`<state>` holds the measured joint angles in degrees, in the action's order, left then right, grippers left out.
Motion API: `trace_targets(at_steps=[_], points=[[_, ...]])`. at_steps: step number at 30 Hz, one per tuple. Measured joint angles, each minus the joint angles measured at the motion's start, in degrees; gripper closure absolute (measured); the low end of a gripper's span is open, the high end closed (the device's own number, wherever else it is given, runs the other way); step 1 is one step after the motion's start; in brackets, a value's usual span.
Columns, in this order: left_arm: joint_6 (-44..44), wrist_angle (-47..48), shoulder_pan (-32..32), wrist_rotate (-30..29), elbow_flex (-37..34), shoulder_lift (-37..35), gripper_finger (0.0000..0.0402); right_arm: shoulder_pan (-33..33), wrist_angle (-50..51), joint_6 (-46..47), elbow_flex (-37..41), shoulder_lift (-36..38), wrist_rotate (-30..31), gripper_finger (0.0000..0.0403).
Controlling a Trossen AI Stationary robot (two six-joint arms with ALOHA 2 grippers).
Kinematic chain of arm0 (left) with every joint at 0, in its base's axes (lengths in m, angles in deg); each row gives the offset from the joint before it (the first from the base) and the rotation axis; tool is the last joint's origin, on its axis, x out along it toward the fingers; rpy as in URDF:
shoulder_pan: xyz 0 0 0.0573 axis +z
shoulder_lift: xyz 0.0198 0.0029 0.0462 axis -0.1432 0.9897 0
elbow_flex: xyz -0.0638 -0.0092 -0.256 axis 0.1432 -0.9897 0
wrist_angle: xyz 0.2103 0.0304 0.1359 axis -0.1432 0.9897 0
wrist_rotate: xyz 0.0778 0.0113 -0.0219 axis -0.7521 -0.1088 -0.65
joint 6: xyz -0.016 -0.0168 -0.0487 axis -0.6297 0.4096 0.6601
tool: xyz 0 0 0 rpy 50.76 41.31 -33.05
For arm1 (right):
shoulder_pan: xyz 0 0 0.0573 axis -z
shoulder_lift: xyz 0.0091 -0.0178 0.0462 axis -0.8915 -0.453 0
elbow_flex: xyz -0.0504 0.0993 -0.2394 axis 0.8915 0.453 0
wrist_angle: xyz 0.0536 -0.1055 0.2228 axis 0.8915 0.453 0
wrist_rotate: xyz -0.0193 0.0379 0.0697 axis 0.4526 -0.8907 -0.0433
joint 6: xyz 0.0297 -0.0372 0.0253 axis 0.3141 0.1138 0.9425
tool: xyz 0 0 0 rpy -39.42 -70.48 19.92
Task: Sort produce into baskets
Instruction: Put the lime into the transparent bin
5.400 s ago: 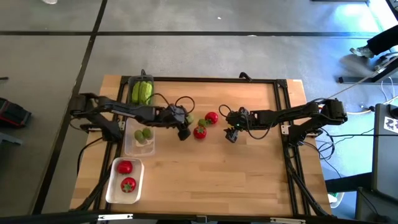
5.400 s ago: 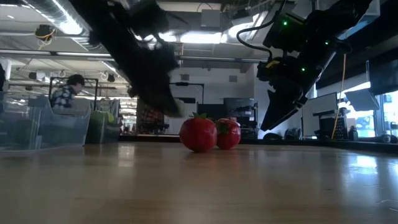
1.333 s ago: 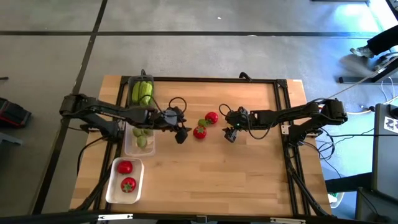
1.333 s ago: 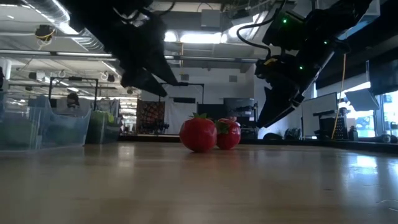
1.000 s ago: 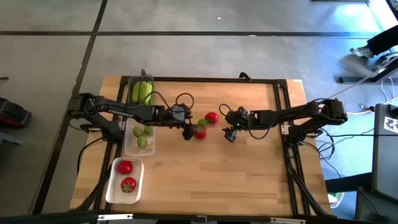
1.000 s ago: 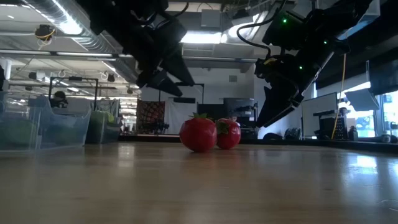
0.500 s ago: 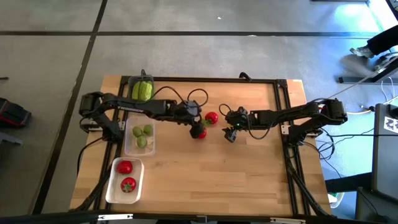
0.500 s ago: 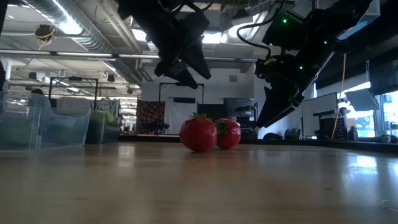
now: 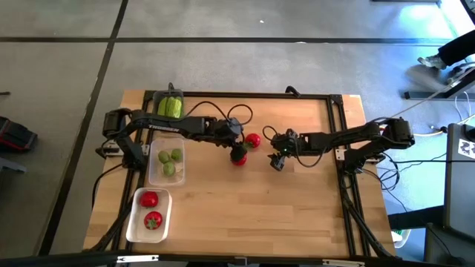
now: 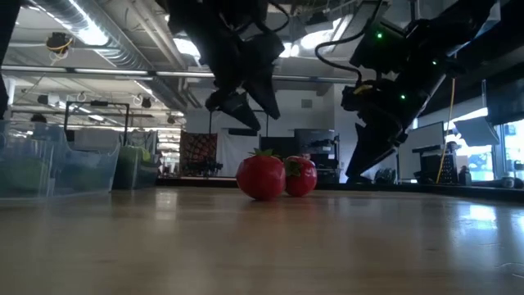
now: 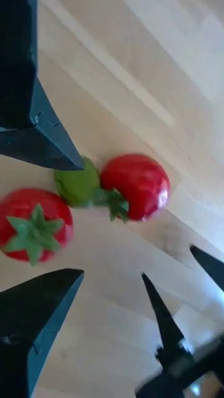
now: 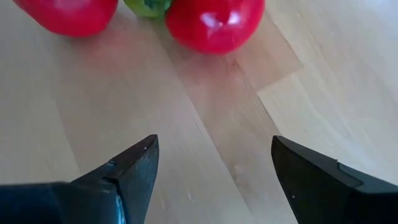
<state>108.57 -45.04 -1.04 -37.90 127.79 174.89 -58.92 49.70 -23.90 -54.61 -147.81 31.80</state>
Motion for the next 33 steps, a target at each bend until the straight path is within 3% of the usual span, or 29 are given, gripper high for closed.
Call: trace_targets(at_steps=[33], points=[[-6.0,-7.8,2.4,0.6,0.0,16.7,0.0135,0.0,-1.9,2.2,2.1,0.0,0.1,0.0111]])
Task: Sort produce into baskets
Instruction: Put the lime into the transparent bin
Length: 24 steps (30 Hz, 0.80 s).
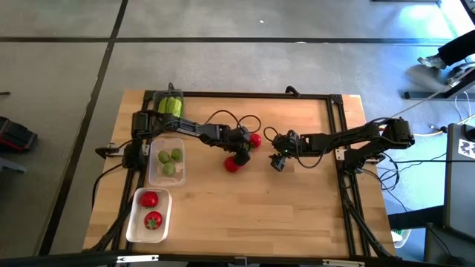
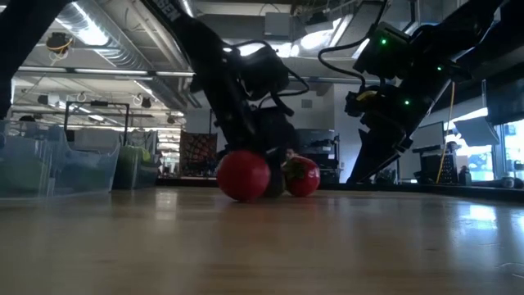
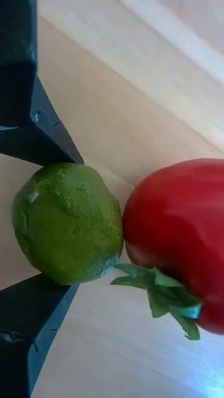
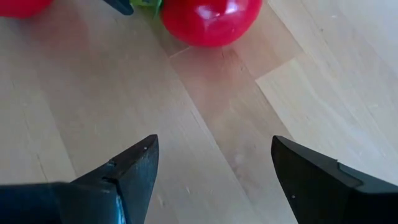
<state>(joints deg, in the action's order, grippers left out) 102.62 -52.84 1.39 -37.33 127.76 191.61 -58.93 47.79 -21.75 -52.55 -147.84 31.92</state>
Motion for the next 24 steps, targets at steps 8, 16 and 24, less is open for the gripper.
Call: trace_targets(at_steps=[8,16,24], points=[[-2.7,-1.4,0.0,-0.2,0.0,-0.1,0.0170,0.0,0.0,0.0,0.0,0.0,0.0,0.0111],[-3.8,-0.6,-0.9,-0.3,0.0,-0.4,0.0204,0.0,0.1,0.0,0.0,0.0,0.0,0.0111],[-2.8,4.8,-2.1,-0.8,0.0,-5.2,0.0192,0.0,0.1,0.0,0.0,0.0,0.0,0.0111]])
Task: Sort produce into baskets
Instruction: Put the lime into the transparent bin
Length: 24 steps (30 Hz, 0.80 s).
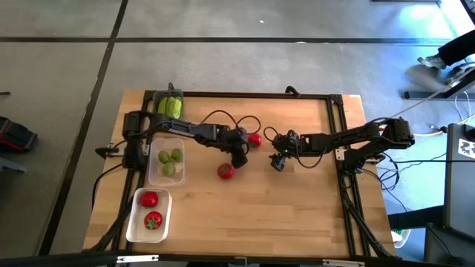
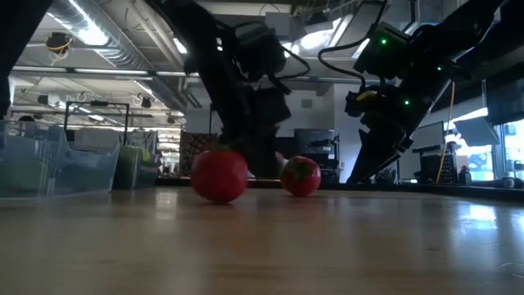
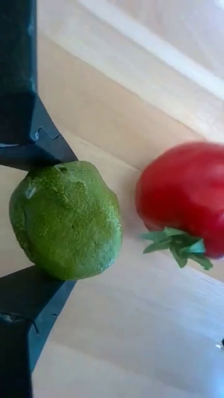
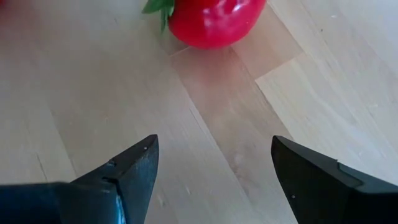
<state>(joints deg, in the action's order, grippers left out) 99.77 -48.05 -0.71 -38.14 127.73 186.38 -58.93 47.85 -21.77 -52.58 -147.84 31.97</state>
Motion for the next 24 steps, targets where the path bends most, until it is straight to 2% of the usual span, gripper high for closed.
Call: trace_targets(at_steps=[14,24], points=[[1.3,15.9,-3.5,-0.8,0.0,-14.9,0.0190,0.0,0.0,-0.3,0.0,0.0,0.0,0.0111],[9.8,34.3,-9.3,-1.0,0.0,-27.3,0.0190,0.0,-0.1,-0.3,0.0,0.0,0.0,0.0111]])
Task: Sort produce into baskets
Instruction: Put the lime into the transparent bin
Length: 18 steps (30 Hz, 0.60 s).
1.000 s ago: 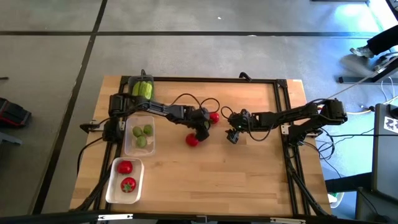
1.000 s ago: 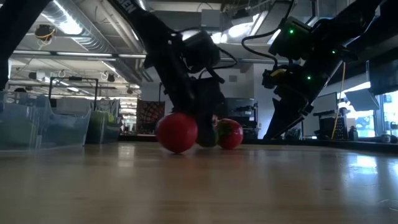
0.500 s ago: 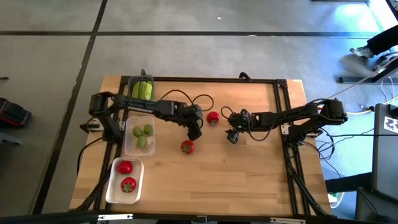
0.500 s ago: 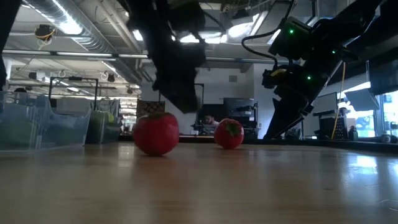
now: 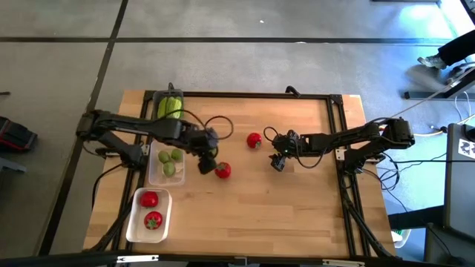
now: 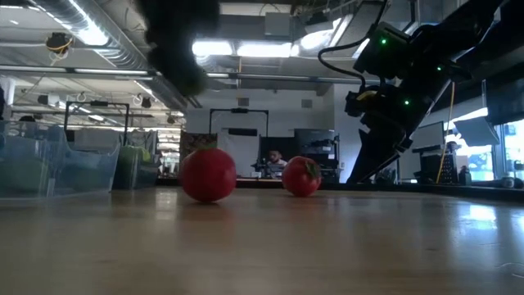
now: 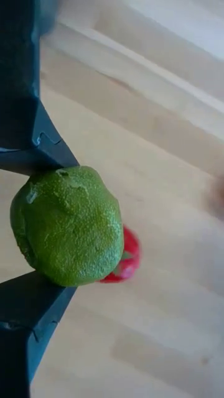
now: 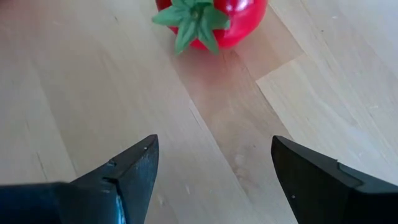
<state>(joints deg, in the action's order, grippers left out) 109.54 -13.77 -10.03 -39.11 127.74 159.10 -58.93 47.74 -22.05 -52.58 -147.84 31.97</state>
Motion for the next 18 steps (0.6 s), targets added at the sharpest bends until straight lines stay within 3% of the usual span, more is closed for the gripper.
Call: trace_targets(at_steps=[5,13,18], points=[[4.2,6.7,-4.3,-0.4,0.0,-6.1,0.0190,0.0,-0.2,0.0,0.0,0.0,-0.1,0.0111],[11.6,14.9,-11.7,-7.5,-0.3,-13.8,0.0190,0.0,-0.4,0.0,0.0,0.0,-0.1,0.0111],[16.7,15.1,-14.8,-7.8,-6.4,-18.5,0.0190,0.0,-0.6,0.0,0.0,0.0,-0.1,0.0111]])
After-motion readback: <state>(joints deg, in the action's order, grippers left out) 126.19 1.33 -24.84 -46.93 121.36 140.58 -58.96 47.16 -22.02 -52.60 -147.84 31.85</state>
